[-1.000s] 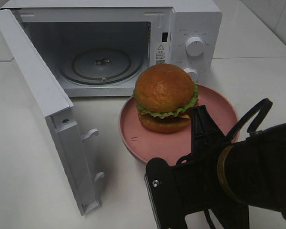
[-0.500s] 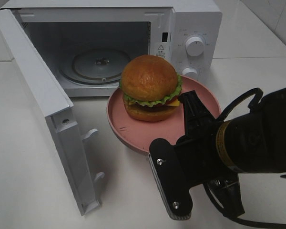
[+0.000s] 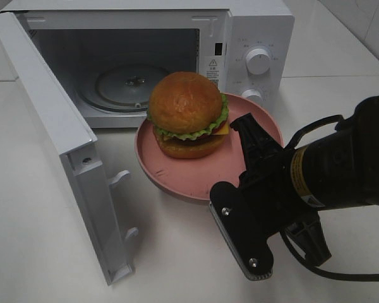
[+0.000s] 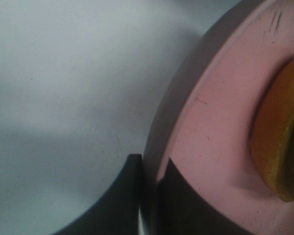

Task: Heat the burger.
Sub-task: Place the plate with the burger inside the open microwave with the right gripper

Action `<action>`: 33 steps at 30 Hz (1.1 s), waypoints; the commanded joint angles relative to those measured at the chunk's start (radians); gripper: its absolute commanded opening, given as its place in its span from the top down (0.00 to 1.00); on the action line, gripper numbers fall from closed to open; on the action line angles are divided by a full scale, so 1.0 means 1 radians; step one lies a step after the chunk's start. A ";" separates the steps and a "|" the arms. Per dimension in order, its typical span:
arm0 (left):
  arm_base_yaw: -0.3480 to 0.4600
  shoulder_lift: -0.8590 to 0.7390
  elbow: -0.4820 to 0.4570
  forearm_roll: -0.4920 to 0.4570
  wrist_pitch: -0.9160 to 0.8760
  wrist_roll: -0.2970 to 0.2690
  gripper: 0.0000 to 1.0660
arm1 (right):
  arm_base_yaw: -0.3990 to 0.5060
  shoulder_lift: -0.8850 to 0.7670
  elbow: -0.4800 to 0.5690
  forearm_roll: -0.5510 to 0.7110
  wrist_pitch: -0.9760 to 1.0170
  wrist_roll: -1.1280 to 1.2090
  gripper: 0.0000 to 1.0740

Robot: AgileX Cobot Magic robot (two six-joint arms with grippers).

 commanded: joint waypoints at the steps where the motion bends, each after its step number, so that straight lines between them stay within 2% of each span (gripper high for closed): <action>1: -0.004 -0.002 0.002 0.000 -0.003 0.001 0.08 | -0.006 0.004 -0.015 0.010 -0.046 -0.059 1.00; 4: -0.004 -0.002 0.002 0.000 -0.003 0.001 0.08 | -0.007 0.028 -0.031 0.066 -0.051 -0.129 1.00; 10: -0.004 -0.002 0.002 0.000 -0.003 0.001 0.08 | -0.074 0.071 -0.089 0.201 -0.069 -0.289 1.00; 13: -0.004 -0.002 0.002 0.000 -0.003 0.001 0.08 | -0.080 0.078 -0.095 0.223 -0.073 -0.310 1.00; 15: -0.004 -0.002 0.002 0.000 -0.003 0.001 0.08 | -0.101 0.104 -0.120 0.334 -0.092 -0.434 1.00; 16: -0.004 -0.002 0.002 0.000 -0.003 0.001 0.08 | -0.101 0.104 -0.120 0.334 -0.092 -0.434 1.00; 17: -0.004 -0.002 0.002 0.000 -0.003 0.001 0.08 | -0.115 0.121 -0.137 0.417 -0.090 -0.519 1.00; 19: -0.004 -0.002 0.002 0.000 -0.003 0.001 0.08 | -0.122 0.128 -0.144 0.453 -0.090 -0.564 1.00; 20: -0.004 -0.002 0.002 0.000 -0.003 0.001 0.08 | -0.135 0.143 -0.162 0.545 -0.091 -0.661 1.00; 21: -0.004 -0.002 0.002 0.000 -0.003 0.001 0.08 | -0.135 0.143 -0.162 0.545 -0.091 -0.661 1.00; 22: -0.004 -0.002 0.002 0.000 -0.003 0.001 0.08 | -0.142 0.157 -0.177 0.604 -0.098 -0.736 1.00; 29: -0.004 -0.002 0.002 0.000 -0.003 0.001 0.08 | -0.146 0.207 -0.205 0.620 -0.147 -0.791 1.00; 33: -0.004 -0.002 0.002 0.000 -0.003 0.001 0.08 | -0.146 0.249 -0.263 0.620 -0.133 -0.789 1.00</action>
